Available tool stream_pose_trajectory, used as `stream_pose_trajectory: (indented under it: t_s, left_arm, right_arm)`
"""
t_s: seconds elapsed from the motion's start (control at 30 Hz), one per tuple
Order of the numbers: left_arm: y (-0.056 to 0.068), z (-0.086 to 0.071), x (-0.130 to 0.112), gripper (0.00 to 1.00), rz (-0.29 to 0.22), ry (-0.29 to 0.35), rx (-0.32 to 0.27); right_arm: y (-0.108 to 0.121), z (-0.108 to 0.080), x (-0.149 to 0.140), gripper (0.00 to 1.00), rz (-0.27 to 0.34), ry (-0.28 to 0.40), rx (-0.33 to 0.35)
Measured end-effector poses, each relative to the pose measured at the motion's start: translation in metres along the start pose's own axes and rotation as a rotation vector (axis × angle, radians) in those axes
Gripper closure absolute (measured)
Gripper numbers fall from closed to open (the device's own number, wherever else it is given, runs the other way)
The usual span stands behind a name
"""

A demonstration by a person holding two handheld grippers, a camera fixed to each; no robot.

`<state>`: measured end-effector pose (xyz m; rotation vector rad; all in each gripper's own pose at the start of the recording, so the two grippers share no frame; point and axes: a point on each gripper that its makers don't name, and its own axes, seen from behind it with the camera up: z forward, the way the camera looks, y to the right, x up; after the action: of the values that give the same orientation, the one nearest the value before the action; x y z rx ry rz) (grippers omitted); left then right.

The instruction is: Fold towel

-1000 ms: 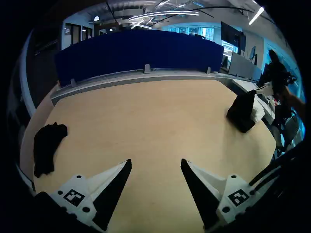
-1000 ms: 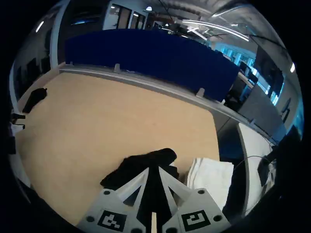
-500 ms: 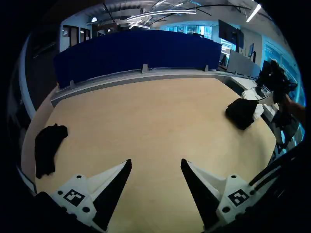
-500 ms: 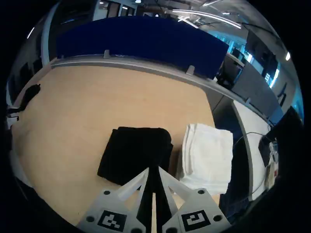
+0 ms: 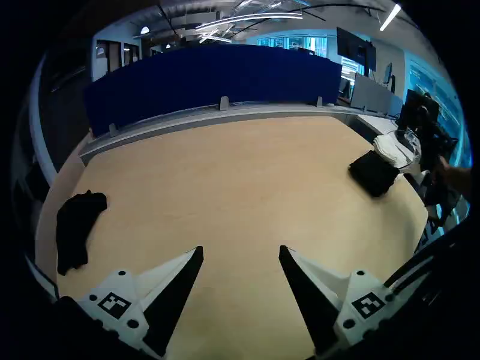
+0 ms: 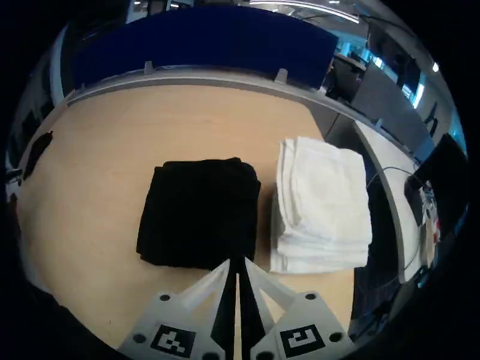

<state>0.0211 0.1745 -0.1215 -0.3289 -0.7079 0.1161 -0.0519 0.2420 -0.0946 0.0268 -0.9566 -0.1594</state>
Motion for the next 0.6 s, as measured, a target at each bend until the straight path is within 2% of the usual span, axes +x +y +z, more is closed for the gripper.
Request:
stream_pose_trajectory:
  t_s: [0.23, 0.5, 0.6]
  left_arm:
    - [-0.001, -0.001, 0.0, 0.06, 0.006, -0.004, 0.007]
    - [-0.002, 0.001, 0.002, 0.06, 0.006, -0.005, 0.013]
    - [-0.001, 0.002, 0.002, 0.06, 0.007, -0.006, 0.013]
  right_arm:
    - [-0.002, 0.015, -0.021, 0.98, 0.038, -0.042, -0.005]
    - [0.004, 0.026, -0.031, 0.97, 0.099, -0.067, -0.016]
    - [0.006, 0.028, -0.033, 0.97, 0.105, -0.074, -0.025]
